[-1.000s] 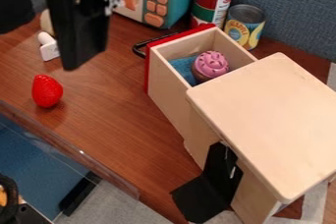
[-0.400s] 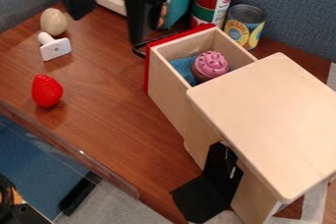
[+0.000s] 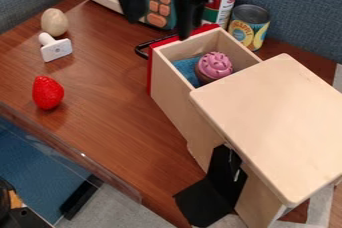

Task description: Take the cupcake and put it to the lower left side of the table

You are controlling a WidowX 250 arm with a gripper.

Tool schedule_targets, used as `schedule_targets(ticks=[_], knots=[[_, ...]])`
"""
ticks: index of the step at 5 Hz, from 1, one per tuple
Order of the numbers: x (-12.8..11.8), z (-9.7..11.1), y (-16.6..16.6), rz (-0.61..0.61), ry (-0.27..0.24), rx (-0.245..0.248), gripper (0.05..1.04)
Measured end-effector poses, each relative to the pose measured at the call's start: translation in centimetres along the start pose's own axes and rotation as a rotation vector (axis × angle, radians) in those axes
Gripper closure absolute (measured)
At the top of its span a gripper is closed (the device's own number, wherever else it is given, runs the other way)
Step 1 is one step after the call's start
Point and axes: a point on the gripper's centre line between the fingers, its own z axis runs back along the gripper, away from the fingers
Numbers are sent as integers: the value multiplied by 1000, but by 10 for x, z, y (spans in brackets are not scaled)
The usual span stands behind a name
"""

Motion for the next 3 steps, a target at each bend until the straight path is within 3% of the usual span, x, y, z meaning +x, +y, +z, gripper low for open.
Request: schedule_targets(ticks=[3], knots=[[62, -50, 3, 163, 48, 75, 83]])
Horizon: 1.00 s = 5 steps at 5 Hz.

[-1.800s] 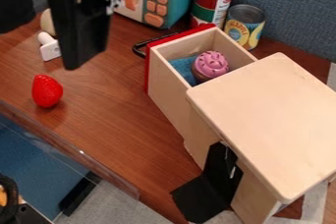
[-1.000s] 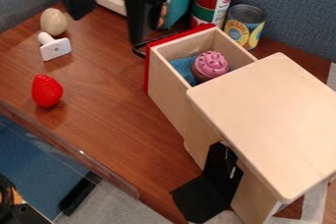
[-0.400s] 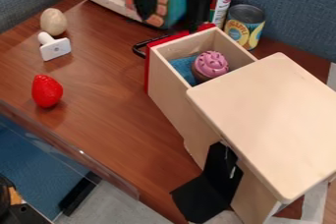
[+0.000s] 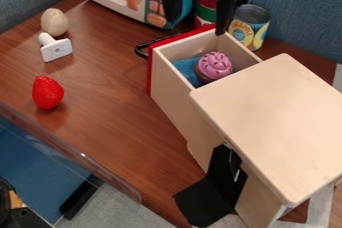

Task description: Take the cupcake and put it to the lower left side of the table

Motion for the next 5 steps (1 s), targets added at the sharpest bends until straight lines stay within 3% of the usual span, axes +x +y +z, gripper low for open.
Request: schedule_targets(ticks=[3, 5], knots=[[12, -32, -7, 27, 7, 46, 83], [11, -42, -14, 77, -23, 39, 83]])
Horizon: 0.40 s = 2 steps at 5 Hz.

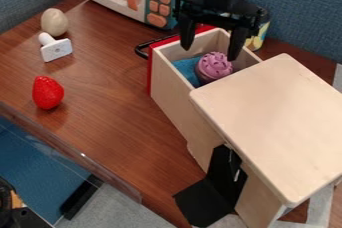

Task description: Take the cupcake and put it to the lower left side of the table

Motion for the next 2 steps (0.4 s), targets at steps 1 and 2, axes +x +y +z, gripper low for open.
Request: schedule_targets(ticks=[1, 2], knots=[[2, -2, -4, 31, -11, -14, 83], [1, -9, -8, 34, -6, -10, 83]])
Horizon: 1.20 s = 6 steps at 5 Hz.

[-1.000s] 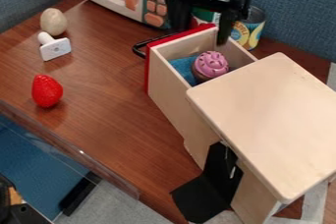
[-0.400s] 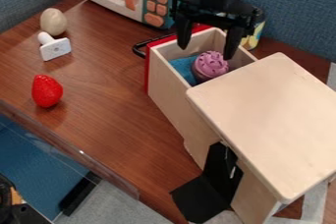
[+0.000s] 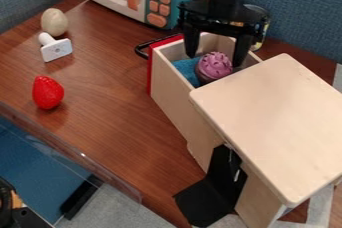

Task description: Take the cupcake and put it to the lower left side of the table

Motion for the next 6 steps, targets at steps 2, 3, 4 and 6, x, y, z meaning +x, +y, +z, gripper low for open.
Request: schedule_targets(ticks=[2, 3, 4, 6], knots=[[1, -15, 1, 31, 16, 16, 83], [3, -17, 2, 35, 3, 22, 83], [4, -22, 3, 45, 0, 35, 132], [1, -26, 5, 80, -2, 38, 258]])
